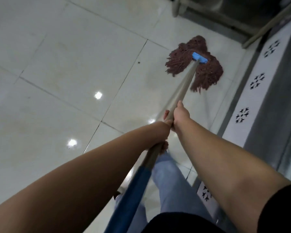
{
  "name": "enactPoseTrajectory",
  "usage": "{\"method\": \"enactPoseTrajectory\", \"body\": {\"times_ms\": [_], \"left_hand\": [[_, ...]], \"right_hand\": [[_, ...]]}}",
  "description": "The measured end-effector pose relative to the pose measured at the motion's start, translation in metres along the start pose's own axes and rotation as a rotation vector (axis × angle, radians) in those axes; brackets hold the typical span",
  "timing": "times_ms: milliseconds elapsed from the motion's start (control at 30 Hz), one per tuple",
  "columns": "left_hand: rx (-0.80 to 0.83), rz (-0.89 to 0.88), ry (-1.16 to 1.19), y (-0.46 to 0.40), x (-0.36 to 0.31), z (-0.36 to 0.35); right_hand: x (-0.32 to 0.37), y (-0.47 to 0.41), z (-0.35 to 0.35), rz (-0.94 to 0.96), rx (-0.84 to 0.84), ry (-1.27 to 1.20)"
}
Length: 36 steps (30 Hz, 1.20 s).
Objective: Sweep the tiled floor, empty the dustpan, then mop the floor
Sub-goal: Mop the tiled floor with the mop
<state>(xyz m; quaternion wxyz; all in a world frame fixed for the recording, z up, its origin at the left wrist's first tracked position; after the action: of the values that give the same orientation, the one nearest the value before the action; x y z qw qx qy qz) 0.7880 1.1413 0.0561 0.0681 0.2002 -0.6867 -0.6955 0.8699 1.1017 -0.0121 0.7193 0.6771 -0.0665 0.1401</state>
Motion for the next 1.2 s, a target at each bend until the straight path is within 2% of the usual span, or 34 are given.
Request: {"method": "enactPoseTrajectory", "body": {"times_ms": [167, 233, 333, 467, 633, 800, 933, 1067, 1133, 1200], "left_hand": [[0.019, -0.018, 0.121, -0.033, -0.101, -0.044], [0.095, -0.055, 0.180, -0.043, -0.118, -0.051], [0.258, -0.058, 0.320, -0.045, -0.111, -0.045], [0.212, -0.074, 0.256, -0.039, -0.067, -0.016], [0.124, -0.092, 0.158, -0.013, 0.034, 0.053], [0.071, -0.052, 0.065, 0.029, 0.191, 0.151], [0.063, 0.025, -0.001, 0.059, 0.323, 0.228], [0.053, 0.160, -0.020, 0.103, 0.447, 0.303], [0.028, 0.243, -0.005, 0.124, 0.486, 0.330], [0.000, 0.253, -0.013, 0.133, 0.505, 0.343]], "right_hand": [[0.108, -0.048, 0.007, 0.108, -0.025, 0.071], [0.131, -0.066, 0.007, 0.104, -0.024, 0.109], [0.137, -0.079, 0.008, 0.024, -0.003, 0.172], [0.093, -0.072, -0.002, -0.007, 0.027, 0.236], [-0.020, -0.027, -0.036, 0.030, 0.033, 0.178], [-0.202, 0.037, -0.079, 0.047, 0.010, 0.082], [-0.349, 0.086, -0.109, -0.043, 0.065, 0.073], [-0.486, 0.147, -0.135, -0.221, 0.170, 0.062], [-0.528, 0.171, -0.145, -0.279, 0.220, 0.047], [-0.548, 0.186, -0.153, -0.291, 0.233, 0.067]]}}
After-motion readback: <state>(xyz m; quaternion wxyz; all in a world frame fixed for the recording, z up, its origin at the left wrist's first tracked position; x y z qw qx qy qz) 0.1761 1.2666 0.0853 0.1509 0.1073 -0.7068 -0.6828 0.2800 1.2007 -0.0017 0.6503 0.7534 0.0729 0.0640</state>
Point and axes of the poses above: each hand's wrist, its own y-axis away from the middle knuckle, its own z-axis out of the back of the hand, x = y × z, the point moved 3 cm from there along -y, towards the middle knuckle, and after that the axes turned 11 degrees about y, right-handed, at the moved point
